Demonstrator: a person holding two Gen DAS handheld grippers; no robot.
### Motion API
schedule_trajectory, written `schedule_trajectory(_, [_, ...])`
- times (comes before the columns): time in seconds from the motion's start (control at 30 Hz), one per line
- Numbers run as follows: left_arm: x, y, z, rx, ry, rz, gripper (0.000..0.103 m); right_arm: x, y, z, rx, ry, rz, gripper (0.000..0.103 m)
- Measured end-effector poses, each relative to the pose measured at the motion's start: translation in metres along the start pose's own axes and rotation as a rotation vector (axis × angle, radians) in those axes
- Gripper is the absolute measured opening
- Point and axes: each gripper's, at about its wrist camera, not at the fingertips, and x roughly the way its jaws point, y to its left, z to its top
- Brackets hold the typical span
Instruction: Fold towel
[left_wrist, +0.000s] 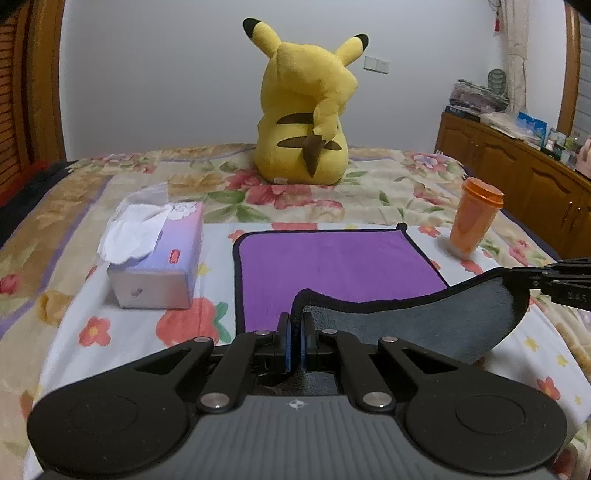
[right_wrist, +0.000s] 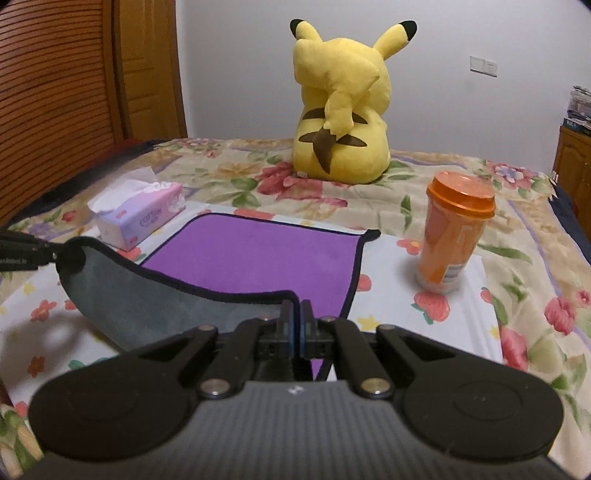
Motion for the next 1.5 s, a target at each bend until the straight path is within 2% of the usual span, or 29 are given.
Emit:
schedule_trajectory(0.7, [0.013, 0.003, 0.031, 0.044, -0.057, -0.001, 0.008, 0.011, -0.011, 0.019, -0.044, -0.066, -0.018, 0.003])
schedule_trajectory(1.1, [0.026, 0.005, 0.060, 0.055, -0.099, 0.014, 0.008, 0.015, -0.013, 0.047, -0.071, -0.135, -0.028, 0.003])
schedule_trajectory(1.5, [0.047, 0.012, 0.095, 0.047, -0.140, 0.044, 0.008, 0.038, -0.018, 0.075, -0.127, -0.172, -0.074, 0.003])
